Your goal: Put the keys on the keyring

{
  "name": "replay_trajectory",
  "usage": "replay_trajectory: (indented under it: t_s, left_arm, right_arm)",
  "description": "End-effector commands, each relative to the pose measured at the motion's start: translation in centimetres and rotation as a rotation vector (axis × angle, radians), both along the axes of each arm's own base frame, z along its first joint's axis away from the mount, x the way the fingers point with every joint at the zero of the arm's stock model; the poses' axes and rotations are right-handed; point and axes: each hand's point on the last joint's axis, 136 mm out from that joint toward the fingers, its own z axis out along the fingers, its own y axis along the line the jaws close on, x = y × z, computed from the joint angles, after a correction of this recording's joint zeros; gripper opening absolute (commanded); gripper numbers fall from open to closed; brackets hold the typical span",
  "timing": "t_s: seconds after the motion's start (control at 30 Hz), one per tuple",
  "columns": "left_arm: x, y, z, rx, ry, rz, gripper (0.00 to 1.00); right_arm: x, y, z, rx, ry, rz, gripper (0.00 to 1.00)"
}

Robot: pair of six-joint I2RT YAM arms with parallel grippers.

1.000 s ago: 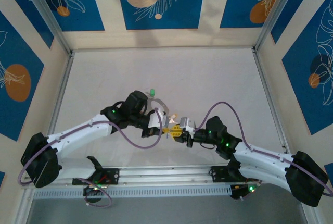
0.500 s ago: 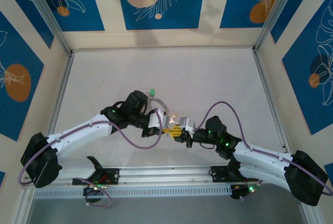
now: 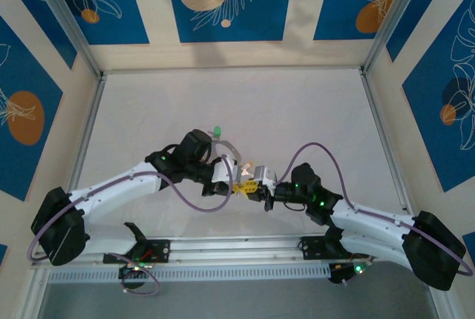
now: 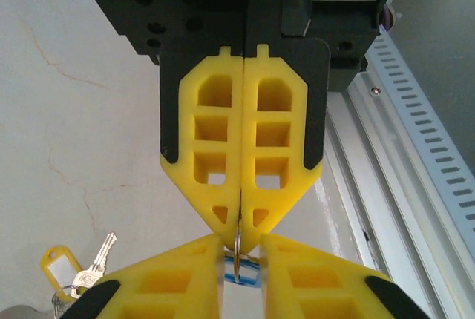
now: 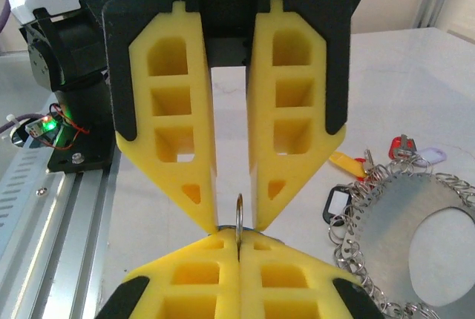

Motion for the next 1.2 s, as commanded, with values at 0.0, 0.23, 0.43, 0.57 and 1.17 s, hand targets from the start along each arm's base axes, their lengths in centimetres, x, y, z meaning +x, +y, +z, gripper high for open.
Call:
replay_trajectory:
  t_s: [0.0, 0.23, 0.43, 0.57, 1.17]
  left_arm:
    - [-0.5, 0.2, -0.5, 0.023, -0.008, -0.032, 0.08]
    - [-0.6, 0.5, -0.3, 0.015, -0.049, -0.040, 0.00]
    - [0.1, 0.6, -0.2, 0.016, -0.065, 0.003, 0.00]
    - [1.3, 1.0, -0.2, 0.027, -0.074, 0.086, 0.00]
    - [8.0, 7.5, -1.4, 0.124, 0.297, 0.652, 0.00]
  right_arm:
    - [0.2, 0.4, 2.1, 0.046, -0.050, 0.020, 0.00]
    - [0.2, 0.4, 2.0, 0.043, -0.045, 0.021, 0.00]
    - [0.7, -0.1, 1.9, 0.058, -0.065, -0.026, 0.22]
    - [1.4, -1.0, 1.3, 0.048, -0.059, -0.090, 0.32]
    - [10.0, -3.2, -5.5, -0.200, 0.576, -0.330, 0.32]
